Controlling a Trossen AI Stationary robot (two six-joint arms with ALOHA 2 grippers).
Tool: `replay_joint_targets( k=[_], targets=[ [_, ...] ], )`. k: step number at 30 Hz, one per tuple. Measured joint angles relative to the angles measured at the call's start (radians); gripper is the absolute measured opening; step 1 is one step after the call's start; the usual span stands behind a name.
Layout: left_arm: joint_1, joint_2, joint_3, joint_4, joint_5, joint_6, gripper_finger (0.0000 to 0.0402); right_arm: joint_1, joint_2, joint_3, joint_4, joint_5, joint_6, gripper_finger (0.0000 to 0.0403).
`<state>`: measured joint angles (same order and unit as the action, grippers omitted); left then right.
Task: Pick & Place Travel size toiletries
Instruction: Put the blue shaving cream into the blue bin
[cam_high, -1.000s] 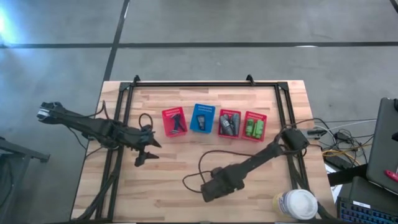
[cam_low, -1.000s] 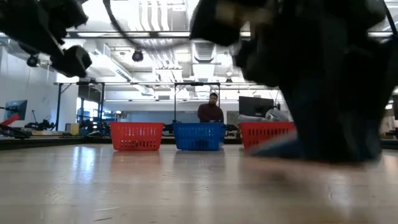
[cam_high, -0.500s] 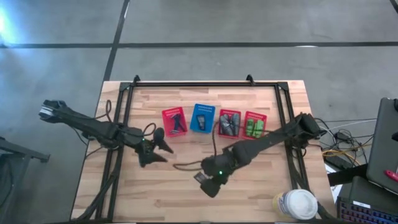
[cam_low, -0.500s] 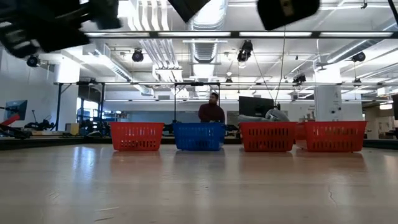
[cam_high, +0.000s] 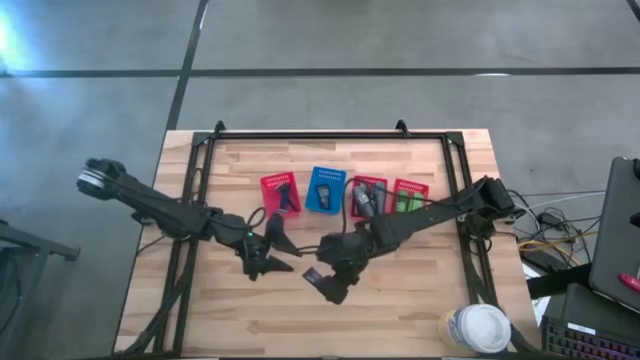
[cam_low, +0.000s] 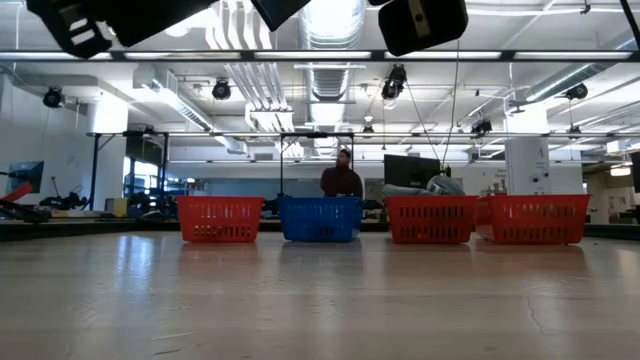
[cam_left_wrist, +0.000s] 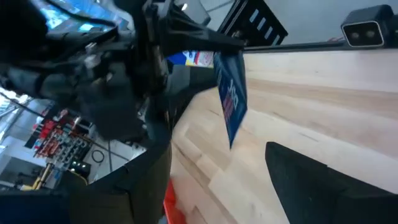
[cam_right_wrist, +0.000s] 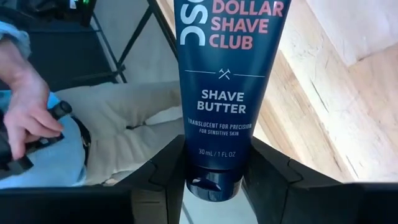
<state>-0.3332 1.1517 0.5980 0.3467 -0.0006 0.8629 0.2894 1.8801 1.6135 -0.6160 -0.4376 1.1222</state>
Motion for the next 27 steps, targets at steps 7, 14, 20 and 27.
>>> replay_joint_targets(
  k=[7,14,20,27],
  targets=[
    [-0.003,0.149,0.104,-0.001,0.002,0.001,0.0258,-0.005,-0.001,0.000,0.000,-0.005,-0.031,0.0126],
    [-0.005,0.213,0.149,-0.002,0.003,0.001,0.0194,-0.019,-0.002,0.000,-0.017,-0.006,-0.084,0.0128],
    [-0.009,0.240,0.175,-0.009,0.005,0.001,0.0119,-0.027,-0.002,0.000,-0.040,-0.014,-0.135,0.0130],
    [-0.020,0.245,0.180,-0.033,-0.002,0.000,0.0048,-0.040,-0.012,0.000,-0.067,-0.017,-0.161,0.0133]
  ],
)
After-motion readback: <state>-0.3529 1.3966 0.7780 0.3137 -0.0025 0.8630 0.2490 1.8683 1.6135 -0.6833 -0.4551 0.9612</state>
